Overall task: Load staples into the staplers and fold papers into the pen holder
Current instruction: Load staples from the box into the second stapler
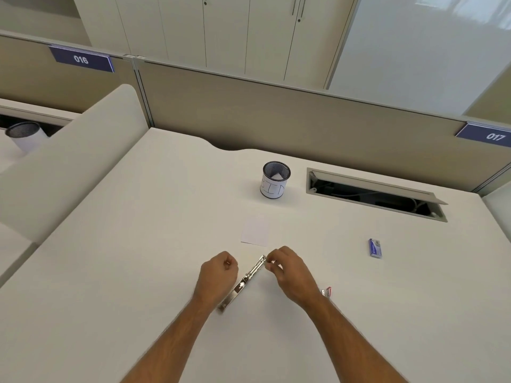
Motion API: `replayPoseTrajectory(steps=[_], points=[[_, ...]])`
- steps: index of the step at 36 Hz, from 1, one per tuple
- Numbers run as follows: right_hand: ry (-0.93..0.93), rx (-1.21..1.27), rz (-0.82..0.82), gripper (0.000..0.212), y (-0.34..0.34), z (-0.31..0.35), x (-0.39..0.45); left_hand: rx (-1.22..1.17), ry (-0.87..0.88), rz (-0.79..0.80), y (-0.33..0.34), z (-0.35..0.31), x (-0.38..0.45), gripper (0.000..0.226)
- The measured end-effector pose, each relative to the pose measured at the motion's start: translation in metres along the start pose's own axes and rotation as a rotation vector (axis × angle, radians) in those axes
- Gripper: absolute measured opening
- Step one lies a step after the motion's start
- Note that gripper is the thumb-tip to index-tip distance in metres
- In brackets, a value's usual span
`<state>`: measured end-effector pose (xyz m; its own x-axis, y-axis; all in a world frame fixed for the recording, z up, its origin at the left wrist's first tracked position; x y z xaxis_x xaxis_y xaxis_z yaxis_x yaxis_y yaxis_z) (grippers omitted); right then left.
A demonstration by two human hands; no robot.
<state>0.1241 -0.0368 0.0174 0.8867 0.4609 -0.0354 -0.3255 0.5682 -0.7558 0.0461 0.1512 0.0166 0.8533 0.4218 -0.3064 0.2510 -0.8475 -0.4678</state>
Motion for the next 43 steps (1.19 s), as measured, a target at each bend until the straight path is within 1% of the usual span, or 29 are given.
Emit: replayPoseTrajectory(steps=[2,5,7,9,12,15,23,29,43], points=[[-0.012,-0.025,0.006,0.012,0.003,-0.002,0.002,0.083,-0.010,0.086,0.007,0.011,0.001,0.009],[-0.016,-0.057,0.020,0.014,0.009,-0.005,0.003,0.283,0.052,0.204,0.020,0.026,0.003,0.030],[-0.024,-0.075,0.032,0.014,0.014,-0.004,0.003,0.334,0.110,0.236,0.029,0.033,0.005,0.041],[-0.043,-0.094,0.051,0.014,0.020,-0.002,0.004,0.359,0.162,0.228,0.035,0.036,0.006,0.041],[-0.079,-0.142,0.055,0.013,0.026,0.001,0.005,0.399,0.227,0.182,0.039,0.038,0.010,0.025],[-0.113,-0.177,0.032,0.013,0.029,0.003,0.006,0.439,0.276,0.138,0.038,0.037,0.012,0.017],[-0.110,-0.205,0.093,0.019,0.040,0.000,0.001,0.550,0.354,0.117,0.032,0.040,0.018,0.020],[-0.119,-0.204,0.082,0.020,0.042,0.003,0.001,0.521,0.383,0.107,0.031,0.042,0.020,0.017],[-0.184,-0.245,0.082,0.021,0.046,0.001,0.004,0.473,0.356,0.107,0.031,0.040,0.021,0.015]])
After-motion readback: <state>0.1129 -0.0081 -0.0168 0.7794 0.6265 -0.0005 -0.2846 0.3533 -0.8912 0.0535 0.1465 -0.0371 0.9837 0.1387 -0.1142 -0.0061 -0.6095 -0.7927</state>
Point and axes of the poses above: each hand's wrist, its own x-axis towards the middle knuckle, its own y-axis out of the palm, z = x × y, the point moved 5 cm from there along x, towards the middle knuckle
